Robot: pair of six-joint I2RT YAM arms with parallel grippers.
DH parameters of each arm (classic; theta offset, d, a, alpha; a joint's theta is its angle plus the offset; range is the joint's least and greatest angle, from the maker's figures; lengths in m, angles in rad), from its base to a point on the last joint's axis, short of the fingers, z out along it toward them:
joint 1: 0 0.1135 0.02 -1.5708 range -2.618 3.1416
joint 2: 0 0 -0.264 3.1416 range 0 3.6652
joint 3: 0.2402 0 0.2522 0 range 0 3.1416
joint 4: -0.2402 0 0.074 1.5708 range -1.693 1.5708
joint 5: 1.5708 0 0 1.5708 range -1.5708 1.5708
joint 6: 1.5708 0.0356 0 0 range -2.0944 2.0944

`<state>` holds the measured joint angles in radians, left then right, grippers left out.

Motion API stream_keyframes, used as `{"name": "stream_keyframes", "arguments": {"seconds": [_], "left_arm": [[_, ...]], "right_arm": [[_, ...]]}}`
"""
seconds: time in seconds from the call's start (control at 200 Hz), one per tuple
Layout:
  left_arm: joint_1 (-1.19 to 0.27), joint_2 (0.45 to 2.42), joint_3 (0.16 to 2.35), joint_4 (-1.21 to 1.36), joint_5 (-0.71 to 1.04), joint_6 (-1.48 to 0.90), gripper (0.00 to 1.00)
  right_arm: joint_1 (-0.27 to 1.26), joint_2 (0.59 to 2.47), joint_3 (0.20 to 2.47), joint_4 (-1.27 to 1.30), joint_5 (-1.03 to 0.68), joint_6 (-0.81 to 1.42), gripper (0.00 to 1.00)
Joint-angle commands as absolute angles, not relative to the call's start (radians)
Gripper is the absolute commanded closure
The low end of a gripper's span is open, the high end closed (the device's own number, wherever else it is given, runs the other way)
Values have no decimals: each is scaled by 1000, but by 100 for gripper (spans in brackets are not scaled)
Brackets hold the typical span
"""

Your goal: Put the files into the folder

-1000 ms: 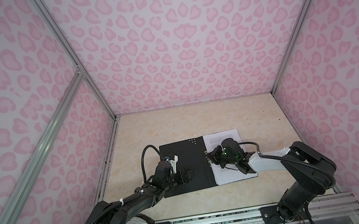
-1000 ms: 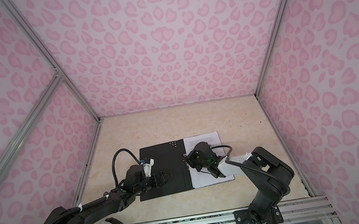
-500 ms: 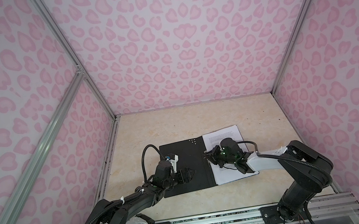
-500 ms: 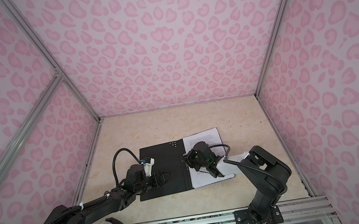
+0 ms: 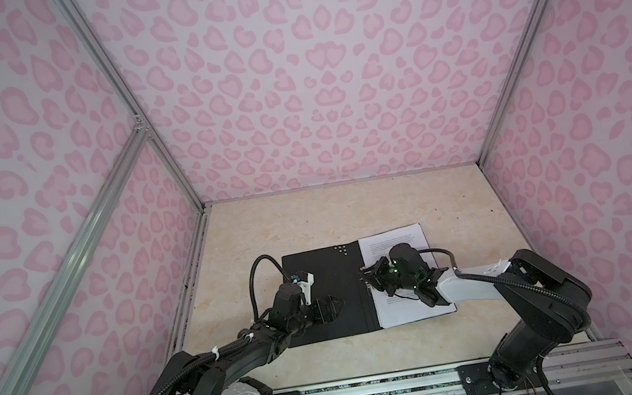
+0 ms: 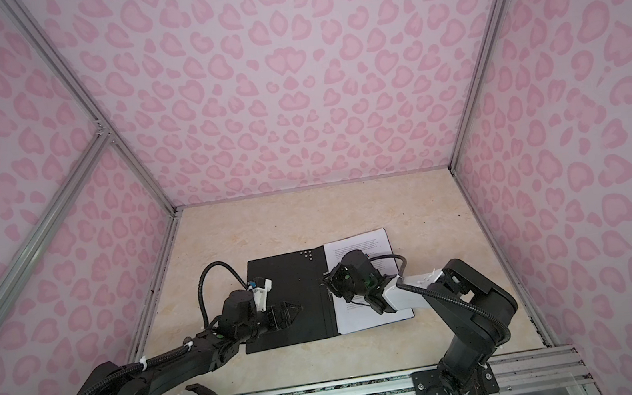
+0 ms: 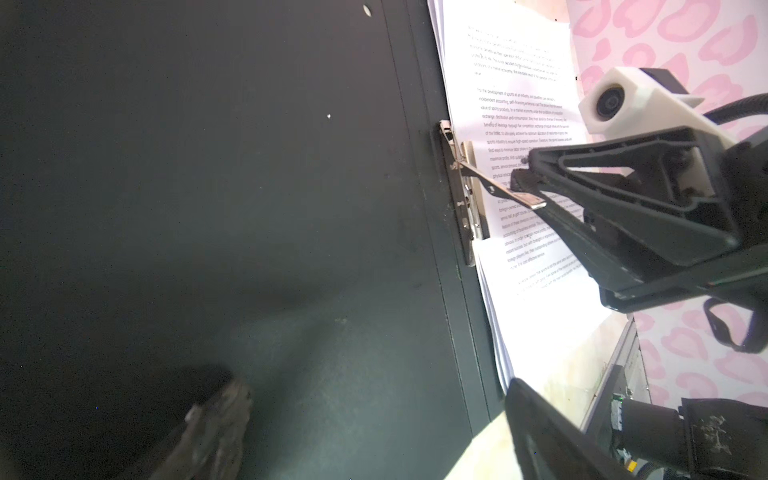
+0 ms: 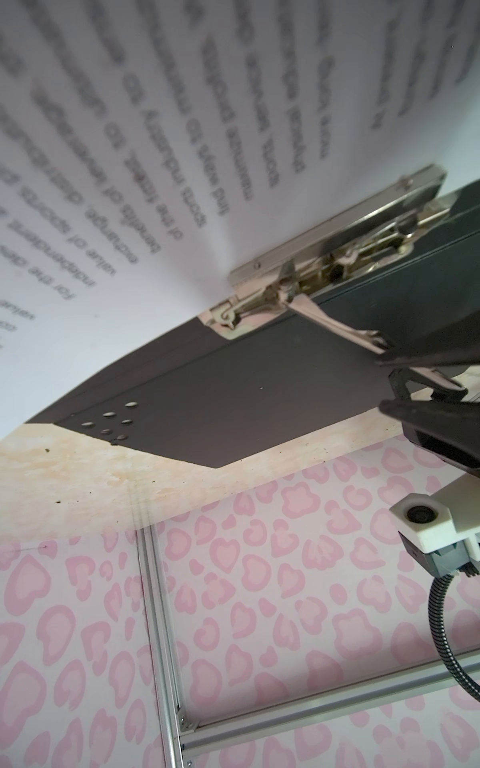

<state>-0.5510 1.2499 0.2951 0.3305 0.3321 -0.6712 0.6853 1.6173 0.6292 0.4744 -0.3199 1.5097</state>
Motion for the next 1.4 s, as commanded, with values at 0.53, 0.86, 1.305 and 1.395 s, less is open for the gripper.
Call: {"name": "stream_keyframes", "arguments": {"seconds": [0.53, 0.86, 1.305, 1.395], "left_arm": [[-551, 1263, 301, 226, 307, -670, 2], [-551, 1262, 301, 224, 304, -669, 2], [-551, 1273, 304, 222, 300, -669, 2], [-550, 1274, 305, 221, 300, -669, 2]], "right_arm": [[674, 1560, 609, 370, -312, 1457, 83], [677, 1560, 599, 383, -313, 1464, 87], [681, 1560, 591, 399, -330, 1457, 90], [681, 1560, 588, 403, -333, 1454, 91]]}}
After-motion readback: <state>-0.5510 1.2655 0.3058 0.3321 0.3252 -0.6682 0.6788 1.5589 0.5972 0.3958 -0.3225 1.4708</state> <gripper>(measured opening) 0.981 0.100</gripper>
